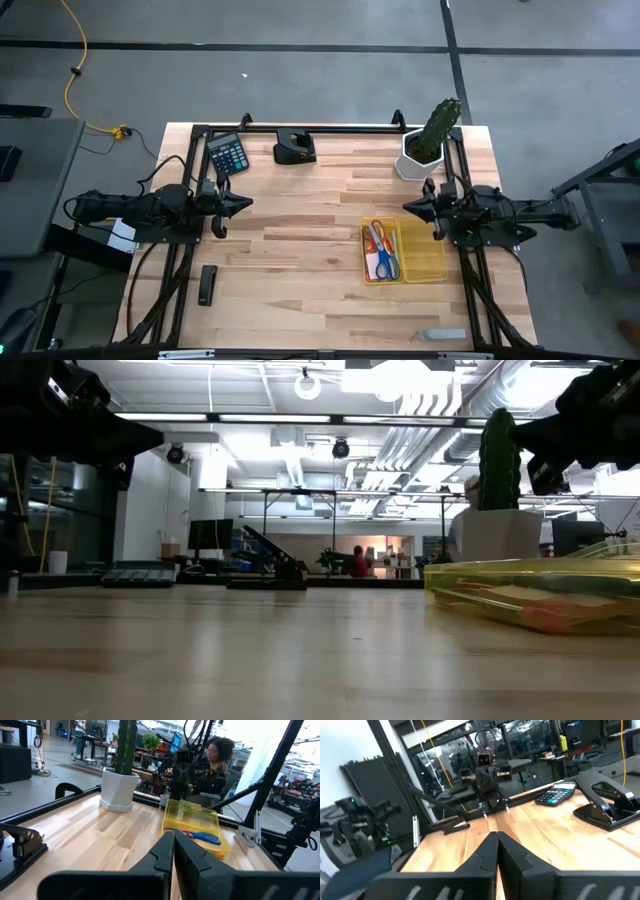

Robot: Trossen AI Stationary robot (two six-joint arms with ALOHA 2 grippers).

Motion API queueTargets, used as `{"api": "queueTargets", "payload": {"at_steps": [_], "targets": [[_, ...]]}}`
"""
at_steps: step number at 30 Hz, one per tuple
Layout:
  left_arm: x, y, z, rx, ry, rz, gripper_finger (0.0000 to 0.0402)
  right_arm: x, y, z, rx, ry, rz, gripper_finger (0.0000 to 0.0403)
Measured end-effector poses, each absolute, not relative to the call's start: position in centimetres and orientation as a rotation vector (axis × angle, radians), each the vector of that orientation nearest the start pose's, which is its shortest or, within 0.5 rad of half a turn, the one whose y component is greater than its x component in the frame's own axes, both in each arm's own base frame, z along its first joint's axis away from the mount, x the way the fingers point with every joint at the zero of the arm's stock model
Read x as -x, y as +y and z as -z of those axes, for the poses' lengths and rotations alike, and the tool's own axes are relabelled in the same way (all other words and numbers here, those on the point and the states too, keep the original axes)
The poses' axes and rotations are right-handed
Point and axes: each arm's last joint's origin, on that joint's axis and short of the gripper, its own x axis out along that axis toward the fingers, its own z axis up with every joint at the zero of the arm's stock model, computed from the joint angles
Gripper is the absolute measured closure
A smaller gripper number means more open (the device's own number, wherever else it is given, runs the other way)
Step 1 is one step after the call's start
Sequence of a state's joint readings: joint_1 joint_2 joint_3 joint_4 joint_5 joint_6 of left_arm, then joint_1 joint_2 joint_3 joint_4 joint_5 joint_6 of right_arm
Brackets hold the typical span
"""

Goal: Pack school essentials
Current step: Return to Home Position

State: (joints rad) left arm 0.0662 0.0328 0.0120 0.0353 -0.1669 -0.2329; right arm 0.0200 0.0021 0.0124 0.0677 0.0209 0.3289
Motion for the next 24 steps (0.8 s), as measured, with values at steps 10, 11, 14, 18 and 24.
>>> {"api": "queueTargets", "payload": {"at_steps": [10, 11, 14, 18, 24], "targets": [[-9.81, 1.13, -16.84, 0.233, -0.041, -0.229, 0.0398, -9.74, 0.03, -16.9, -0.176, -0.031, 0.033, 0.0403], [-9.81, 1.13, -16.84, 0.233, -0.041, -0.23, 0.0398, -9.74, 0.03, -16.89, -0.176, -0.03, 0.033, 0.0403], [-9.81, 1.13, -16.84, 0.233, -0.041, -0.229, 0.0398, -9.74, 0.03, -16.89, -0.182, -0.03, 0.033, 0.0403], [-9.81, 1.13, -16.84, 0.233, -0.041, -0.23, 0.0398, -9.74, 0.03, -16.89, -0.183, -0.03, 0.033, 0.0403], [-9.81, 1.13, -16.84, 0.233, -0.041, -0.229, 0.0398, -9.74, 0.03, -16.89, -0.183, -0.03, 0.033, 0.0403]]}}
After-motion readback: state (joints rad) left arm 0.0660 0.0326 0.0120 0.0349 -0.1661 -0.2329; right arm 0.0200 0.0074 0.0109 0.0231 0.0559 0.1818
